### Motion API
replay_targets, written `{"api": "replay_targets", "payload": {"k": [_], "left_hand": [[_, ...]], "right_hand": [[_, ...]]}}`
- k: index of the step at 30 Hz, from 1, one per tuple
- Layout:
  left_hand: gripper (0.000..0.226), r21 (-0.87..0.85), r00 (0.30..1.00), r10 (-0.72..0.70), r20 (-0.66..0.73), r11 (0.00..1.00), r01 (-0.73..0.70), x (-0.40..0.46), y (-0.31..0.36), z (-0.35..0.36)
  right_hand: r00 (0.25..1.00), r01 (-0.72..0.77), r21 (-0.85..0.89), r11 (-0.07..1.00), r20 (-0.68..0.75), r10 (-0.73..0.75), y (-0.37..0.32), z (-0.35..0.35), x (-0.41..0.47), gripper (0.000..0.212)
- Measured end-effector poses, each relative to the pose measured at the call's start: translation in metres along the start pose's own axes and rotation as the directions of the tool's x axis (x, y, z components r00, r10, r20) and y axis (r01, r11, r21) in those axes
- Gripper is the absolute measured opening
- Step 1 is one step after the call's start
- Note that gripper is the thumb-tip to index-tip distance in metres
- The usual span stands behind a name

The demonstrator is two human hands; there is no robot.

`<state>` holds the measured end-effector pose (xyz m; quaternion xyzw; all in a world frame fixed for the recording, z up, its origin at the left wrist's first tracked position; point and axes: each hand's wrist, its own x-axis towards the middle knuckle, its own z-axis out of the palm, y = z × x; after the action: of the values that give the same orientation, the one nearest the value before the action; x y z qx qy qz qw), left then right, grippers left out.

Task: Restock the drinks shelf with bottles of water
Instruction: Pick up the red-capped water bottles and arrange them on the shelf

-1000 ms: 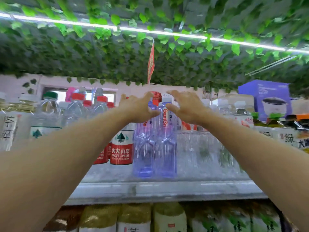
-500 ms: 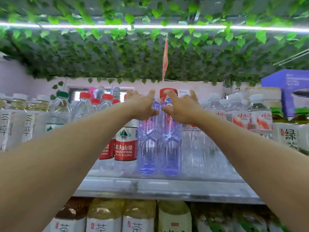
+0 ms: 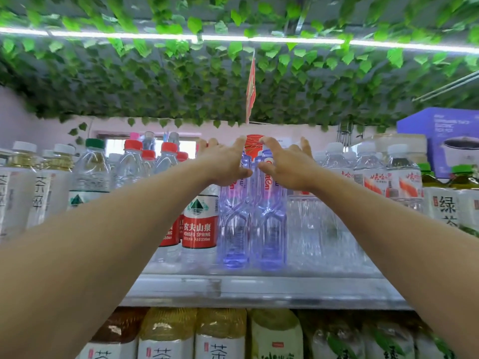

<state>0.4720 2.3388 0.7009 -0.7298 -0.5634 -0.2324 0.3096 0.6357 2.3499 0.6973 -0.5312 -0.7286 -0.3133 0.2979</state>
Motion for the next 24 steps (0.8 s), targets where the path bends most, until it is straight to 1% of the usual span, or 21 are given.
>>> {"api": "replay_targets", "payload": {"k": [3,8,10,12,15,17,19,21,24], "left_hand": [[0.082,-0.010,1.000,0.003,-0.002,1.000,-0.003,0.001,-0.001,0.001],[0.081,-0.004,1.000,0.003,-0.027,1.000,-0.003,-0.001,-0.001,0.002],[0.080,0.000,0.999,-0.002,-0.035,1.000,0.002,-0.003,0.000,0.001],[0.081,0.001,0.999,-0.015,-0.044,1.000,0.015,-0.005,0.003,0.000],[0.084,-0.014,0.993,-0.025,-0.116,1.000,0.023,-0.007,0.009,-0.003],[0.084,-0.027,0.984,0.004,-0.181,1.000,-0.009,-0.006,0.018,-0.006],[0.081,-0.047,0.976,0.034,-0.215,0.998,-0.045,-0.003,0.032,-0.009],[0.078,-0.050,0.971,0.069,-0.229,0.995,-0.083,0.002,0.047,-0.010],[0.075,0.028,0.954,0.145,-0.262,0.989,-0.142,0.009,0.073,-0.008]], "right_hand": [[1.000,-0.006,0.013,1.000,0.006,0.006,-0.001,-0.001,-0.002,0.055],[1.000,-0.017,-0.019,1.000,0.006,0.017,-0.001,0.000,-0.003,0.059],[1.000,-0.011,0.003,1.000,0.003,0.011,-0.001,-0.001,-0.006,0.061],[0.999,0.001,0.073,0.997,-0.050,0.003,0.000,-0.007,-0.012,0.061],[0.974,0.007,0.222,0.975,-0.223,0.044,0.011,-0.024,-0.026,0.052],[0.957,-0.036,0.271,0.962,-0.269,0.112,0.031,-0.037,-0.036,0.049],[0.950,-0.121,0.280,0.952,-0.246,0.193,0.056,-0.047,-0.047,0.047],[0.940,-0.208,0.248,0.946,-0.218,0.264,0.082,-0.051,-0.056,0.046],[0.914,-0.309,0.198,0.930,-0.208,0.348,0.119,-0.050,-0.069,0.044]]}}
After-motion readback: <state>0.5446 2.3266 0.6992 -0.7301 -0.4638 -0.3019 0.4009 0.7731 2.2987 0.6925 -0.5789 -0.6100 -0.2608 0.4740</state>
